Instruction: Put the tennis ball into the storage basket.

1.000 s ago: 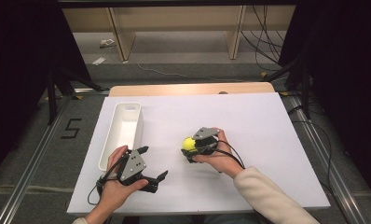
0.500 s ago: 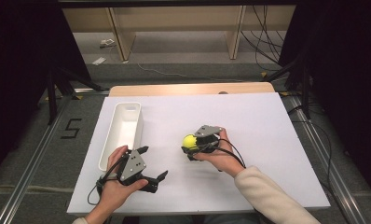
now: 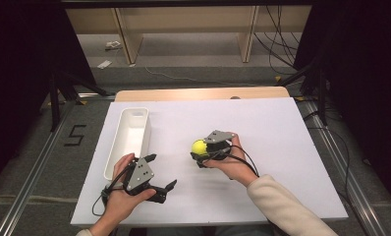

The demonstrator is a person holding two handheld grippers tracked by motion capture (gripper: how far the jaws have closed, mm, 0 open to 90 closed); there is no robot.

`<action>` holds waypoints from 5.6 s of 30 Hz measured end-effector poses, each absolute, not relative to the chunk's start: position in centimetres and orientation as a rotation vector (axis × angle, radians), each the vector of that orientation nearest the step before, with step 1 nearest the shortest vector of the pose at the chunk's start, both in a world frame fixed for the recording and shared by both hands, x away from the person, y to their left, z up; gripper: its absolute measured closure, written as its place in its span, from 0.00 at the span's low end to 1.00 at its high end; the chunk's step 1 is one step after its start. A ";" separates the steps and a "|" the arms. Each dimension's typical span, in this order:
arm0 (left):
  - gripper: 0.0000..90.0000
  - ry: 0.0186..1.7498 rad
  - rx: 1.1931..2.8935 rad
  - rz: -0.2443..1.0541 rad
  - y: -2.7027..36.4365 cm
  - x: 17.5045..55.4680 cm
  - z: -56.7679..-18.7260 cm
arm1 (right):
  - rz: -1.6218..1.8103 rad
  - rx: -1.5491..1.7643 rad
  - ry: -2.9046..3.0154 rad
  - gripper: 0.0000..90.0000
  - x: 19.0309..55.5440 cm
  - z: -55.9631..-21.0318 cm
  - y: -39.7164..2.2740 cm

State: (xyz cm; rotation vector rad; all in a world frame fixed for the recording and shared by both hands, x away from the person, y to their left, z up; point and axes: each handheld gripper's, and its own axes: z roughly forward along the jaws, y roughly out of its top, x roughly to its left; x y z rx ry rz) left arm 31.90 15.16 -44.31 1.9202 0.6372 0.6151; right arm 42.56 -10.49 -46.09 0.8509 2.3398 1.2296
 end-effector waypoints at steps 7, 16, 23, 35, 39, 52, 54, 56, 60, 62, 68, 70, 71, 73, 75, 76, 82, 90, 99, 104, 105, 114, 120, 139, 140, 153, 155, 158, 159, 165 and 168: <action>0.00 0.635 1.920 0.613 15.1 31.9 -44.3 | 1.234 0.833 2.333 0.30 42.4 -45.9 -10.3; 0.00 0.634 1.921 0.611 15.1 31.9 -44.3 | 1.263 0.812 2.300 0.30 42.2 -44.8 -9.9; 0.00 0.634 1.922 0.610 15.1 31.9 -44.3 | 1.288 0.802 2.285 0.30 42.0 -44.0 -9.5; 0.00 0.636 1.921 0.613 15.2 31.9 -44.3 | 1.322 0.790 2.259 0.30 42.2 -43.0 -9.0; 0.00 0.635 1.918 0.610 15.2 31.9 -44.3 | 1.342 0.792 2.243 0.30 42.4 -42.5 -9.0; 0.00 0.629 1.918 0.613 15.1 31.9 -44.3 | 1.369 0.796 2.220 0.30 42.5 -41.8 -8.5; 0.00 0.630 1.917 0.611 15.2 31.9 -44.3 | 1.371 0.788 2.223 0.30 42.5 -41.8 -8.3; 0.00 0.631 1.916 0.611 15.2 31.9 -44.3 | 1.367 0.786 2.226 0.30 42.5 -41.8 -8.2; 0.00 0.633 1.915 0.612 15.2 31.9 -44.3 | 1.370 0.783 2.222 0.30 42.7 -41.8 -7.9; 0.00 0.633 1.916 0.611 15.2 31.8 -44.3 | 1.369 0.784 2.226 0.30 42.7 -41.8 -7.9; 0.00 0.633 1.917 0.609 15.2 31.8 -44.3 | 1.375 0.794 2.220 0.30 42.8 -41.7 -7.6; 0.00 0.633 1.914 0.609 15.2 31.8 -44.3 | 1.377 0.789 2.222 0.30 42.9 -41.8 -7.4; 0.00 0.633 1.914 0.609 15.2 31.8 -44.3 | 1.376 0.788 2.223 0.30 42.9 -41.8 -7.3; 0.00 0.638 1.912 0.604 15.2 31.8 -44.3 | 1.378 0.785 2.225 0.30 42.9 -41.8 -7.1; 0.00 0.639 1.913 0.603 15.2 31.9 -44.3 | 1.380 0.787 2.226 0.30 42.9 -41.7 -7.0; 0.00 0.639 1.913 0.603 15.2 31.9 -44.3 | 1.380 0.787 2.226 0.30 42.9 -41.7 -7.0; 0.00 0.641 1.912 0.603 15.2 31.9 -44.3 | 1.388 0.776 2.222 0.30 43.2 -41.3 -6.3; 0.00 0.642 1.911 0.606 15.2 31.9 -44.3 | 1.385 0.770 2.221 0.30 43.4 -41.0 -5.8; 0.00 0.643 1.910 0.603 15.2 31.8 -44.3 | 1.384 0.764 2.216 0.30 43.9 -40.6 -5.2; 0.00 0.640 1.910 0.603 15.2 31.8 -44.3 | 1.382 0.768 2.217 0.30 44.1 -40.4 -5.0; 0.00 0.640 1.910 0.603 15.2 31.8 -44.3 | 1.381 0.768 2.216 0.30 44.2 -40.4 -4.9; 0.00 0.638 1.910 0.607 15.3 31.8 -44.3 | 1.387 0.756 2.218 0.30 44.5 -40.0 -3.9; 0.00 0.634 1.910 0.608 15.3 31.8 -44.2 | 1.396 0.743 2.217 0.30 44.5 -39.8 -3.2; 0.00 0.638 1.906 0.604 15.2 31.8 -44.2 | 1.408 0.707 2.226 0.30 44.7 -39.1 -1.5; 0.00 0.638 1.905 0.604 15.2 31.8 -44.2 | 1.408 0.705 2.227 0.30 44.7 -39.0 -1.4; 0.00 0.629 1.911 0.607 15.2 31.8 -44.3 | 1.416 0.682 2.227 0.30 44.8 -38.2 -0.3; 0.00 0.629 1.911 0.607 15.2 31.8 -44.3 | 1.417 0.680 2.226 0.30 44.9 -38.2 -0.3; 0.00 0.627 1.911 0.610 15.2 31.8 -44.3 | 1.427 0.678 2.228 0.30 44.9 -38.0 0.2; 0.00 0.627 1.911 0.606 15.2 31.8 -44.3 | 1.431 0.674 2.229 0.30 45.0 -37.9 0.4; 0.00 0.621 1.915 0.607 15.2 31.7 -44.3 | 1.438 0.659 2.234 0.30 45.1 -37.6 1.2; 0.00 0.619 1.915 0.606 15.2 31.7 -44.3 | 1.439 0.659 2.238 0.30 45.2 -37.6 1.6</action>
